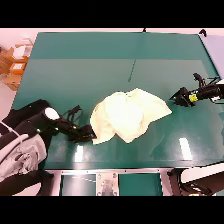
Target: Fold the shirts.
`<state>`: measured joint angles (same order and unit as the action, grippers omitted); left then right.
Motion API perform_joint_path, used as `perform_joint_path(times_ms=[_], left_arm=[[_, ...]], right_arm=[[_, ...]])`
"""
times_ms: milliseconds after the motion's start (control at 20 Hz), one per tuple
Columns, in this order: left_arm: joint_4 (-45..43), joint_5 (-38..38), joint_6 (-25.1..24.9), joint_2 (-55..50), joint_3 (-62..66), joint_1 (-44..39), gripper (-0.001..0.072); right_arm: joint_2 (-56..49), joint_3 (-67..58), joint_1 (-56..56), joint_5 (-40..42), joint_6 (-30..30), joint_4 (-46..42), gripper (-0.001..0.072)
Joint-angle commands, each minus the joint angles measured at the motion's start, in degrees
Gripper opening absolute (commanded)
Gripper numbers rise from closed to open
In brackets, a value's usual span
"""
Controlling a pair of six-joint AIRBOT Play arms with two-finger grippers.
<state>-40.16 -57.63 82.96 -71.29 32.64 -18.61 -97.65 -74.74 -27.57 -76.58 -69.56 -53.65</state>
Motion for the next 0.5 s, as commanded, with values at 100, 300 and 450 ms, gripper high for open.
perform_joint_path(times_ms=[100, 300, 450], left_arm=[[2.89, 8.07, 1.05, -3.85, -2.21, -5.86, 0.0471], [2.91, 6.51, -0.61, -3.89, -0.09, -2.69, 0.0025], [1.31, 3.15, -0.96, -3.89, 2.25, 0.94, 0.0024]], right_arm=[[-4.87, -4.11, 0.81, -0.76, 0.76, 0.31, 0.0431], [-6.86, -4.17, 4.22, -5.14, 2.19, 0.50, 0.0430], [-7.19, -4.37, 6.73, -6.47, 2.58, 0.72, 0.0351]])
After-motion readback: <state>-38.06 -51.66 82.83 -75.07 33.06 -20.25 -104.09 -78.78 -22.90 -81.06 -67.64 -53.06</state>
